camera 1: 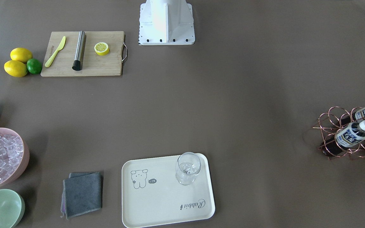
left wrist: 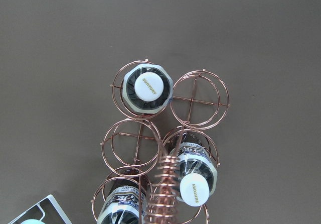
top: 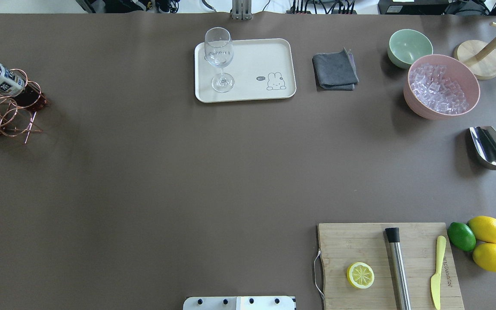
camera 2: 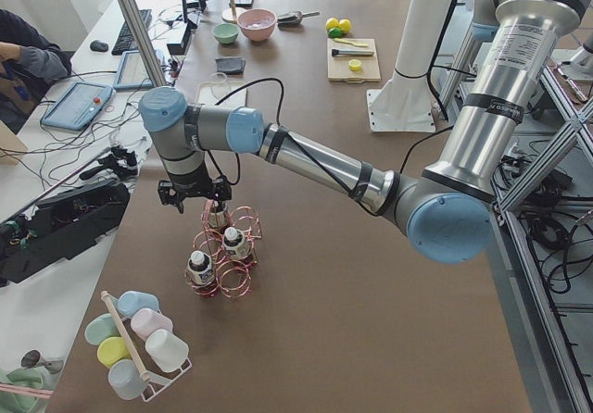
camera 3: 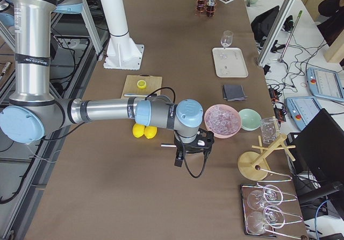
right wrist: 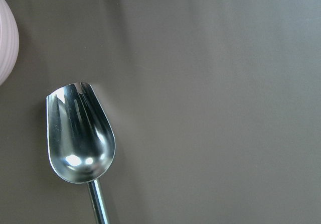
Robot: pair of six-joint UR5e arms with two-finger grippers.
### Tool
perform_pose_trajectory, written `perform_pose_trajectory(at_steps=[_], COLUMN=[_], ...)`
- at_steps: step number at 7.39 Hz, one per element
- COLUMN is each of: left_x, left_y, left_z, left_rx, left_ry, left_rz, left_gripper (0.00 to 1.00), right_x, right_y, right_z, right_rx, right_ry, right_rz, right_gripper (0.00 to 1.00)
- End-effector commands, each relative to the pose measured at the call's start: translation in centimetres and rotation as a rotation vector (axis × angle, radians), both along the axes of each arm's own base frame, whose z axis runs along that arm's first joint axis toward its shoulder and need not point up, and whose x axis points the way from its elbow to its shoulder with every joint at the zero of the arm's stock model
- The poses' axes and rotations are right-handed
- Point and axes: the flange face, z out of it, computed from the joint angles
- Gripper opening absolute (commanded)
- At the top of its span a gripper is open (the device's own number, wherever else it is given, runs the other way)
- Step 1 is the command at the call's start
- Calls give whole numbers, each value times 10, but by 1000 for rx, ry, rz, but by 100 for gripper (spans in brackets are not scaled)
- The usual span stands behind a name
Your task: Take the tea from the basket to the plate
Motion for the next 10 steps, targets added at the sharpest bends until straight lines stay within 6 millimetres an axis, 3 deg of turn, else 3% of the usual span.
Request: perform_pose_trajectory(at_steps=[1,2,3,4,5,6,10], left_x=[6,7,6,6,6,5,4], left_y=[11,10,10,10,8,5,1], left_z=[5,5,5,5,5,-1,-10], left_rx=[17,46,50,52,62,102,127], left_ry=[0,0,0,0,-1,-6,-10], left_rz=[15,34,35,36,32,30,28], left_gripper=[95,89,72,37,14,0,0], right_x=[0,0,0,0,0,0,0], right_y=[1,1,1,0,0,0,-2], right_z=[5,5,5,5,5,2,-2], right_rx=[-10,-9,-7,-4,-2,4,16], right_ry=[0,0,0,1,0,0,1], right_rz=[1,0,1,1,-1,-1,-2], right_gripper=[100,100,100,100,100,100,100])
